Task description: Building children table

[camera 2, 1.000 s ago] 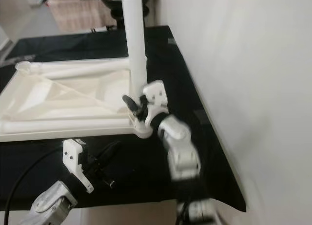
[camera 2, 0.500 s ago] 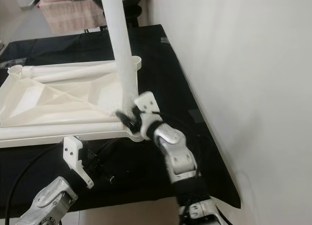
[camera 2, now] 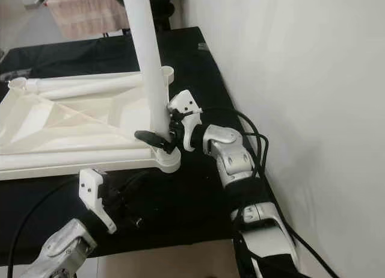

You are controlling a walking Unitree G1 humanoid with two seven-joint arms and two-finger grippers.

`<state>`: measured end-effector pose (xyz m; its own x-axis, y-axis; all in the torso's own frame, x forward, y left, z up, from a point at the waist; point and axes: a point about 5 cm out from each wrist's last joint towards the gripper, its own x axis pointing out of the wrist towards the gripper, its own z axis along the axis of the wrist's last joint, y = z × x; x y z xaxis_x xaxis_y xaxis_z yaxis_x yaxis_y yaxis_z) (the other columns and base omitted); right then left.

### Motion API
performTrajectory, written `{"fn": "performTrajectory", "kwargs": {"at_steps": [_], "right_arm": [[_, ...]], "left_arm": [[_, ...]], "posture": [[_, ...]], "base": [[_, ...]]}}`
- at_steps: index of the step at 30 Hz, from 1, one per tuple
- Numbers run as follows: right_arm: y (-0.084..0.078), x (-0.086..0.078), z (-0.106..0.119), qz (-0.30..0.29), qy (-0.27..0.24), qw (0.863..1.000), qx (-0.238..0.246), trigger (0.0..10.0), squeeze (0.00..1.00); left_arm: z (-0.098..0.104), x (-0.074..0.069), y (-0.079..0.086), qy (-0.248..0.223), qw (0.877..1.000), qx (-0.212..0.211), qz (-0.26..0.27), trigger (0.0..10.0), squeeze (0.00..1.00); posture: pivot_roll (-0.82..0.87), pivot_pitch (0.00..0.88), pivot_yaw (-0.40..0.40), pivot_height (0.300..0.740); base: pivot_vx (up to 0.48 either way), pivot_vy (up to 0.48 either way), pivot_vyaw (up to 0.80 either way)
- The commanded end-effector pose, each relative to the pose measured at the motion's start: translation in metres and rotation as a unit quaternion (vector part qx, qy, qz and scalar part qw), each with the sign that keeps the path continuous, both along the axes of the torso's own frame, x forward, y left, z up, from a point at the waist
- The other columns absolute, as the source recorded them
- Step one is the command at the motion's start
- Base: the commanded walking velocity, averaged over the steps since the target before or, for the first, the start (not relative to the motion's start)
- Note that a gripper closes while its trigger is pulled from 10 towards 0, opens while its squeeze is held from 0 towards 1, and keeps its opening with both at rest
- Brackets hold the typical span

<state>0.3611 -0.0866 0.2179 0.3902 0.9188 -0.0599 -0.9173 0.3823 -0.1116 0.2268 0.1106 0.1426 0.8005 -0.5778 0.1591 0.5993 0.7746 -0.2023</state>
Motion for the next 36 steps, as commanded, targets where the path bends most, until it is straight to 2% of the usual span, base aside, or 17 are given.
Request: {"fn": "performTrajectory", "kwargs": {"at_steps": [1,3,4,13,14,15,17,19,20,21,22,23,25,28,34,35,36], "right_arm": [[0.007,-0.003,0.002,0.057,0.002,0.998,-0.002,7.3,0.0],[0.007,-0.003,0.002,0.057,0.002,0.998,-0.002,7.3,0.0],[0.007,-0.003,0.003,0.068,0.007,0.998,0.0,0.0,0.0],[-0.005,0.001,-0.002,0.035,0.005,0.999,0.001,0.0,0.0],[-0.013,0.005,-0.005,-0.009,0.0,1.0,-0.002,0.0,0.0],[-0.013,0.005,-0.005,-0.009,0.0,1.0,-0.002,0.0,0.0],[-0.034,0.01,-0.016,-0.172,0.001,0.985,0.0,0.0,0.0],[-0.034,0.01,-0.016,-0.172,0.001,0.985,0.0,0.0,0.0],[-0.041,0.011,-0.022,-0.235,0.005,0.972,0.004,0.0,0.0],[-0.041,0.011,-0.022,-0.235,0.005,0.972,0.004,0.0,0.0],[-0.036,-0.005,-0.048,-0.31,0.025,0.95,-0.009,0.0,0.0],[-0.036,-0.005,-0.048,-0.31,0.025,0.95,-0.009,0.0,0.0],[-0.015,-0.034,-0.074,-0.373,0.038,0.927,-0.031,0.0,0.0],[0.0,-0.036,-0.074,-0.373,0.02,0.927,-0.037,0.0,0.0],[0.006,-0.03,-0.071,-0.366,0.013,0.93,-0.035,0.0,0.0],[0.009,-0.026,-0.069,-0.359,0.01,0.933,-0.037,3.5,0.0],[0.011,-0.024,-0.067,-0.355,0.008,0.934,-0.037,9.7,0.0]], "left_arm": [[-0.003,-0.003,-0.001,0.003,1.0,0.006,0.002,10.0,0.0],[-0.003,-0.003,-0.001,0.003,1.0,0.006,0.002,10.0,0.0],[-0.003,-0.003,-0.001,0.003,1.0,0.006,0.002,10.0,0.0],[-0.004,-0.005,-0.002,0.004,1.0,0.005,0.003,10.0,0.0],[-0.004,-0.006,-0.002,0.005,1.0,0.004,0.002,10.0,0.0],[-0.004,-0.006,-0.002,0.005,1.0,0.004,0.002,10.0,0.0],[-0.003,-0.007,-0.001,0.005,1.0,0.004,0.002,10.0,0.0],[-0.003,-0.007,-0.001,0.005,1.0,0.004,0.002,10.0,0.0],[-0.003,-0.007,0.0,0.004,1.0,0.004,0.002,10.0,0.0],[-0.003,-0.007,0.0,0.004,1.0,0.004,0.002,10.0,0.0],[-0.002,-0.006,0.001,0.004,1.0,0.004,0.002,10.0,0.0],[-0.002,-0.006,0.001,0.004,1.0,0.004,0.002,10.0,0.0],[-0.002,-0.005,0.003,0.004,1.0,0.005,0.002,10.0,0.0],[-0.002,-0.004,0.003,0.004,1.0,0.007,0.001,10.0,0.0],[-0.003,-0.003,0.003,0.004,1.0,0.009,0.001,10.0,0.0],[-0.002,-0.002,0.004,0.002,1.0,0.009,0.006,10.0,0.0],[-0.002,-0.002,0.004,0.001,1.0,0.009,0.01,10.0,0.0]], "posture": [[-0.02,0.162,0.024,0.74],[-0.02,0.162,0.024,0.74],[-0.02,0.162,0.022,0.74],[-0.02,0.164,0.024,0.74],[-0.03,0.167,0.026,0.74],[-0.03,0.167,0.026,0.74],[-0.04,0.174,0.014,0.74],[-0.04,0.174,0.014,0.74],[-0.04,0.174,0.014,0.74],[-0.04,0.174,0.014,0.74],[-0.05,0.187,0.029,0.74],[-0.05,0.187,0.029,0.74],[-0.05,0.178,0.036,0.74],[-0.05,0.176,0.04,0.74],[-0.04,0.174,0.031,0.74],[-0.04,0.176,0.025,0.74],[-0.03,0.177,0.023,0.74]], "base": [[0.0,0.0,0.0],[0.0,0.0,0.0],[0.0,0.0,0.0],[0.0,0.0,0.0],[0.0,0.0,0.0],[0.0,0.0,0.0],[0.0,0.0,0.0],[0.0,0.0,0.0],[0.0,0.0,0.0],[0.0,0.0,0.0],[0.0,0.0,0.0],[0.0,0.0,0.0],[0.0,0.0,0.0],[0.0,0.0,0.0],[0.0,0.0,0.0],[0.0,0.0,0.0],[0.0,0.0,0.0]]}}
